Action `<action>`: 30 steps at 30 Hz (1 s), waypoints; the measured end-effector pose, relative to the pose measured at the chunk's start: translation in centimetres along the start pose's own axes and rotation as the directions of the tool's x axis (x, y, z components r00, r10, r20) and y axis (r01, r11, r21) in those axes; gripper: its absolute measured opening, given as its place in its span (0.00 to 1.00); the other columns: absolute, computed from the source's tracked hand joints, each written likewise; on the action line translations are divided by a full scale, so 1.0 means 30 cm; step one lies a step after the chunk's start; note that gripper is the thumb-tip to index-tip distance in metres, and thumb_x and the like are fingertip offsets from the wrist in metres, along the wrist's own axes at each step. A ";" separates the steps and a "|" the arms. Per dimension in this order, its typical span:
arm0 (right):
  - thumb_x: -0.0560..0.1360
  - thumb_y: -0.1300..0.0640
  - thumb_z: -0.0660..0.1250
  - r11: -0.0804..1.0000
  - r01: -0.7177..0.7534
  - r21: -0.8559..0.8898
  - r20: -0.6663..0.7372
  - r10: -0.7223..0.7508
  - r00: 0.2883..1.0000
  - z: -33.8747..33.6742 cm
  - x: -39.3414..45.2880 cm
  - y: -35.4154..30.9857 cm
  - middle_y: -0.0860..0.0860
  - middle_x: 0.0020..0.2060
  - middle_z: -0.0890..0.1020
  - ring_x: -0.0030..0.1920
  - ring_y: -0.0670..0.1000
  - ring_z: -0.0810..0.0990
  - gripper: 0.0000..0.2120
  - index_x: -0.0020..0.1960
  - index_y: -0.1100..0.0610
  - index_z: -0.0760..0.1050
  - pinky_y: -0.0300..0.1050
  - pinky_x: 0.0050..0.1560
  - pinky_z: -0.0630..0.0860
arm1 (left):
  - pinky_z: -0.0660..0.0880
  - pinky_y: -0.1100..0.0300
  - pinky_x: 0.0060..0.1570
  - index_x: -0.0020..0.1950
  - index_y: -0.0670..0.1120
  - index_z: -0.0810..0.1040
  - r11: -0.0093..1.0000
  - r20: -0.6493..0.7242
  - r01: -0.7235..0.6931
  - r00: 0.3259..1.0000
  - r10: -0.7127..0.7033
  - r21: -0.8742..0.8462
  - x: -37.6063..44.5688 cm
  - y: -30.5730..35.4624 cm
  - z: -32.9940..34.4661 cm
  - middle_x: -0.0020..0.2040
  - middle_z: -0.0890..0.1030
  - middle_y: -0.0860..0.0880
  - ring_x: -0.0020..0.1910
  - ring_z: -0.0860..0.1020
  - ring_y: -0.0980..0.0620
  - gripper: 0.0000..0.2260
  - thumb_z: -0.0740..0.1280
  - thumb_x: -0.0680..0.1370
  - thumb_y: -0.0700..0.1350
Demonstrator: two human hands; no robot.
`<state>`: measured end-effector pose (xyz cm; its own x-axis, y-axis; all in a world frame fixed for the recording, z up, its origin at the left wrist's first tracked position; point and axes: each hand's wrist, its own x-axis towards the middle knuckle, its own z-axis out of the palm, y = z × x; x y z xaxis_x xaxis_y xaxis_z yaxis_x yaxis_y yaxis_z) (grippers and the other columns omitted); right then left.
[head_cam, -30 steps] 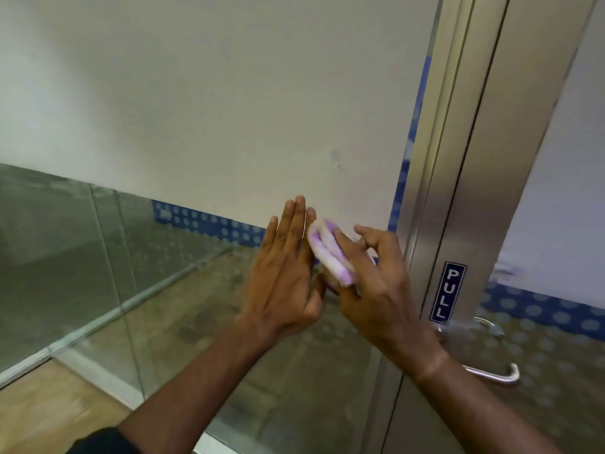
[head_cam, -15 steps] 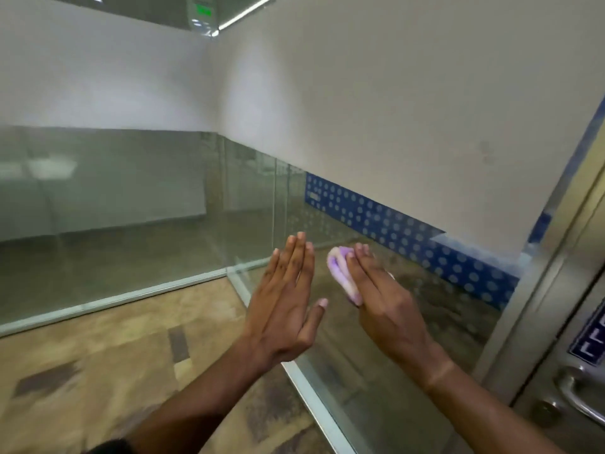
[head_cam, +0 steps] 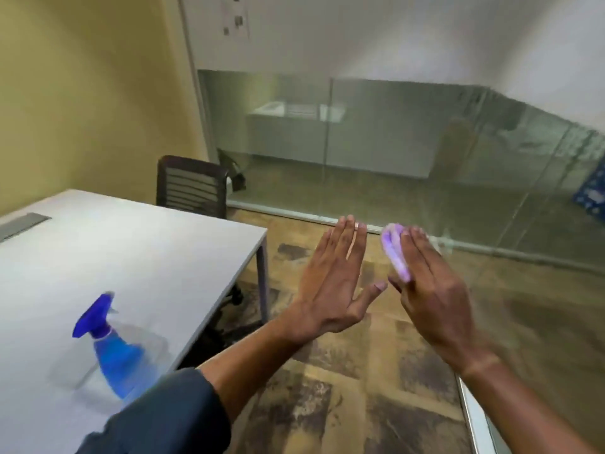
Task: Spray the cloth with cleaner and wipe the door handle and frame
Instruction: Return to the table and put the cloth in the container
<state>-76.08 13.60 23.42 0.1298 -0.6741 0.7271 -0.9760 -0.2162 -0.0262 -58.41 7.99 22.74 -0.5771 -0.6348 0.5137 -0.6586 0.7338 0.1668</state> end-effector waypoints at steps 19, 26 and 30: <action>0.70 0.70 0.71 0.969 0.088 0.230 0.080 -0.109 0.991 0.356 0.221 -1.047 0.65 0.68 0.70 0.69 0.61 0.69 0.31 0.71 0.68 0.65 0.57 0.67 0.70 | 0.42 0.50 0.79 0.81 0.46 0.45 0.987 0.002 0.156 0.988 -0.156 0.044 -0.578 -0.784 -0.464 0.81 0.42 0.45 0.80 0.39 0.51 0.37 0.50 0.78 0.65; 0.71 0.67 0.72 0.976 0.074 0.206 0.111 -0.098 0.989 0.351 0.264 -1.250 0.66 0.68 0.70 0.68 0.62 0.71 0.32 0.72 0.67 0.64 0.58 0.64 0.73 | 0.36 0.55 0.77 0.81 0.45 0.46 0.977 -0.018 0.185 0.983 -0.184 0.102 -0.678 -0.917 -0.579 0.81 0.43 0.46 0.80 0.40 0.50 0.39 0.46 0.77 0.68; 0.69 0.70 0.73 0.973 0.089 0.215 0.106 -0.114 0.988 0.329 0.266 -1.314 0.66 0.67 0.71 0.67 0.63 0.72 0.33 0.71 0.68 0.65 0.59 0.61 0.75 | 0.36 0.55 0.77 0.81 0.46 0.47 0.971 -0.039 0.209 0.978 -0.206 0.116 -0.734 -0.941 -0.624 0.81 0.44 0.46 0.80 0.42 0.49 0.39 0.48 0.77 0.68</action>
<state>-34.86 9.76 23.49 0.2578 -0.7162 0.6485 -0.9001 -0.4220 -0.1083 -18.08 5.79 22.48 -0.4099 -0.7627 0.5003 -0.8162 0.5515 0.1720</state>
